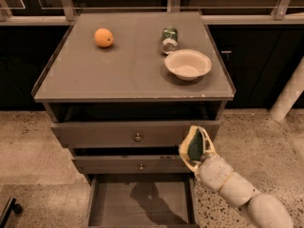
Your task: Pick sponge from bottom drawer and place on counter
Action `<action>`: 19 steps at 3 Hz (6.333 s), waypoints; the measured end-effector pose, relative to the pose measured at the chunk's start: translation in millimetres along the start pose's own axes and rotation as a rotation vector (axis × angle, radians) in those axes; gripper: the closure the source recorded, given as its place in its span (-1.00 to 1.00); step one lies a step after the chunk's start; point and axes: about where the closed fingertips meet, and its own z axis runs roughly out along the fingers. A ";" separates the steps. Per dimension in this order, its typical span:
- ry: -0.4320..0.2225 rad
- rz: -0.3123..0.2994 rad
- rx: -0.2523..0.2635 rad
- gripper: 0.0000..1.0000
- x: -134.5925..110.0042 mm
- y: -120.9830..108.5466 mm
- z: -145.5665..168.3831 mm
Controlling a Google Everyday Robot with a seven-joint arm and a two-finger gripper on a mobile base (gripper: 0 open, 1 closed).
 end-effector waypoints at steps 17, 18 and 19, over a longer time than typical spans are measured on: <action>0.097 -0.124 -0.630 -0.75 -160.8 -88.8 251.1; 0.097 -0.124 -0.630 -1.00 -160.8 -88.7 251.1; 0.097 -0.124 -0.630 -1.00 -160.8 -88.7 251.2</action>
Offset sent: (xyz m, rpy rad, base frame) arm -0.0057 0.0021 0.0385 -0.0102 -0.0358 0.1012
